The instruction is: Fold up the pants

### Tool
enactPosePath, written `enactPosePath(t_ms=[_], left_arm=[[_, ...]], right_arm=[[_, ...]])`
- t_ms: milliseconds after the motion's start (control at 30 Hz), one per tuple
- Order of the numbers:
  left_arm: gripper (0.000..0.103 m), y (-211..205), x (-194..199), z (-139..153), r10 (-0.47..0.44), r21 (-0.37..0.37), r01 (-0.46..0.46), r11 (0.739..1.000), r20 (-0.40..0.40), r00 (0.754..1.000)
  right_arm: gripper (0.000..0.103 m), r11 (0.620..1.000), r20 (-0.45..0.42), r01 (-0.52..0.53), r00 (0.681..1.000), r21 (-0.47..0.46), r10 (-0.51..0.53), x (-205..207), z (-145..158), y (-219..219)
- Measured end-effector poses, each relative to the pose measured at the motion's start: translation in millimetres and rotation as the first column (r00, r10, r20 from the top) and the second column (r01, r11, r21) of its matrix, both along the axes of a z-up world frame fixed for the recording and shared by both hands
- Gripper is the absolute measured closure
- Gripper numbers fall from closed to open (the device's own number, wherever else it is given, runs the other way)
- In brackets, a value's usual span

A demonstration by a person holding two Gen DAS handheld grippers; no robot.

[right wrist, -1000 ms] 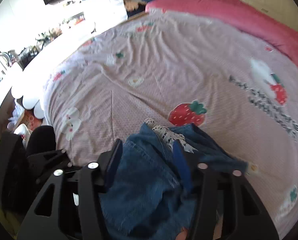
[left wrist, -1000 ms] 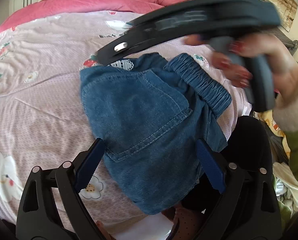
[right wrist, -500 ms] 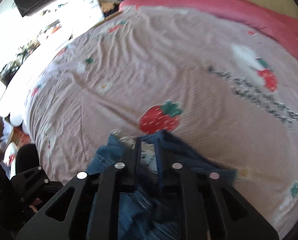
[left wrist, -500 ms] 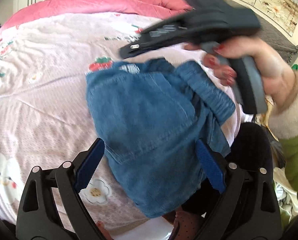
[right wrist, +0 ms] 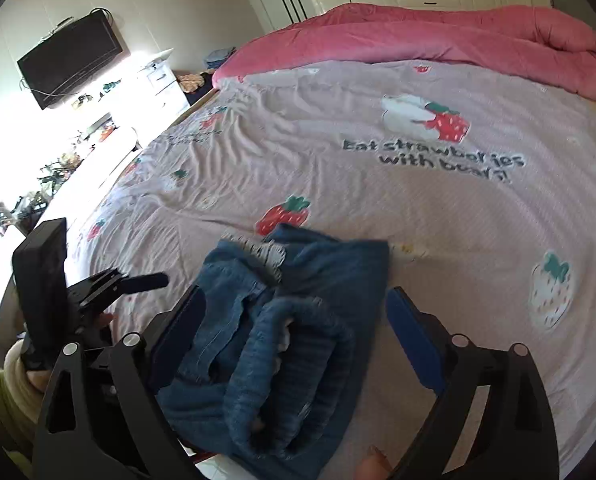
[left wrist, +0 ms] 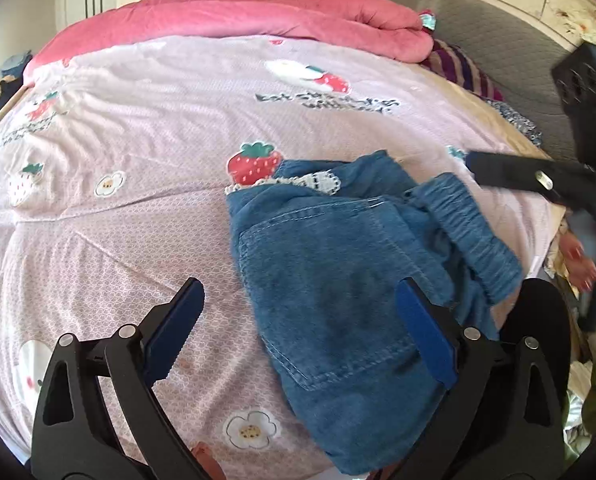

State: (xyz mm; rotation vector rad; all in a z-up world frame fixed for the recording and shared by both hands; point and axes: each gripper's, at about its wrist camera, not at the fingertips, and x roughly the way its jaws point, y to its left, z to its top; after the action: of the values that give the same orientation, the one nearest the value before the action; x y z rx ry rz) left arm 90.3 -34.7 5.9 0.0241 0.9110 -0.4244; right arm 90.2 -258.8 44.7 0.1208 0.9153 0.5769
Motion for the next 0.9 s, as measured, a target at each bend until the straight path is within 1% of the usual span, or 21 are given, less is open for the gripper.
enactPosePath(t_ms=[167,300,367,500,567,600,633,667,733,800,867,900], left_arm=[[0.011,-4,10,-17,0.014,-0.003,-0.014,1.0,-0.049,0.999],[0.011,-2,12,-28,0.016,-0.039,-0.02,0.999,-0.088,0.996],[0.011,0,12,-32,0.015,-0.058,-0.021,0.998,-0.097,0.995],[0.011,-1,14,-37,0.01,-0.079,-0.018,0.997,-0.105,0.994],[0.012,-1,14,-39,0.012,-0.088,-0.021,0.996,-0.105,0.994],[0.014,-2,14,-39,0.01,-0.09,-0.019,0.996,-0.105,0.994],[0.018,-3,13,-38,0.006,-0.095,-0.016,0.995,-0.105,0.994],[0.021,-3,13,-38,0.002,-0.109,-0.014,0.994,-0.109,0.994],[0.032,-6,15,-38,-0.012,-0.133,-0.005,0.991,-0.121,0.993],[0.037,-7,15,-39,-0.022,-0.154,0.002,0.988,-0.132,0.991],[0.04,-6,15,-41,-0.025,-0.17,0.0,0.985,-0.141,0.99],[0.043,-7,14,-41,-0.025,-0.17,0.001,0.985,-0.139,0.99]], right_arm=[[0.008,1.0,-0.088,0.016,0.996,-0.02,-0.018,5,-34,2],[0.008,0.999,-0.131,0.028,0.991,-0.019,-0.031,11,-56,-1],[0.008,1.0,-0.136,0.03,0.99,-0.003,-0.03,12,-64,-4],[0.009,1.0,-0.104,0.025,0.994,0.004,-0.024,11,-72,-4],[0.016,1.0,-0.091,0.025,0.996,0.004,-0.025,10,-73,-4],[0.022,1.0,-0.086,0.021,0.996,0.014,-0.019,9,-73,-5],[0.03,0.999,-0.088,0.014,0.996,0.029,-0.011,8,-73,-5],[0.031,0.999,-0.093,0.01,0.996,0.048,-0.005,8,-73,-5],[0.033,0.999,-0.087,0.008,0.996,0.051,-0.004,7,-74,-5],[0.035,0.997,-0.093,0.017,0.996,0.077,-0.01,7,-77,-7],[0.038,0.995,-0.089,0.027,0.996,0.094,-0.018,6,-78,-9],[0.043,0.994,-0.086,0.034,0.996,0.102,-0.026,4,-79,-10]])
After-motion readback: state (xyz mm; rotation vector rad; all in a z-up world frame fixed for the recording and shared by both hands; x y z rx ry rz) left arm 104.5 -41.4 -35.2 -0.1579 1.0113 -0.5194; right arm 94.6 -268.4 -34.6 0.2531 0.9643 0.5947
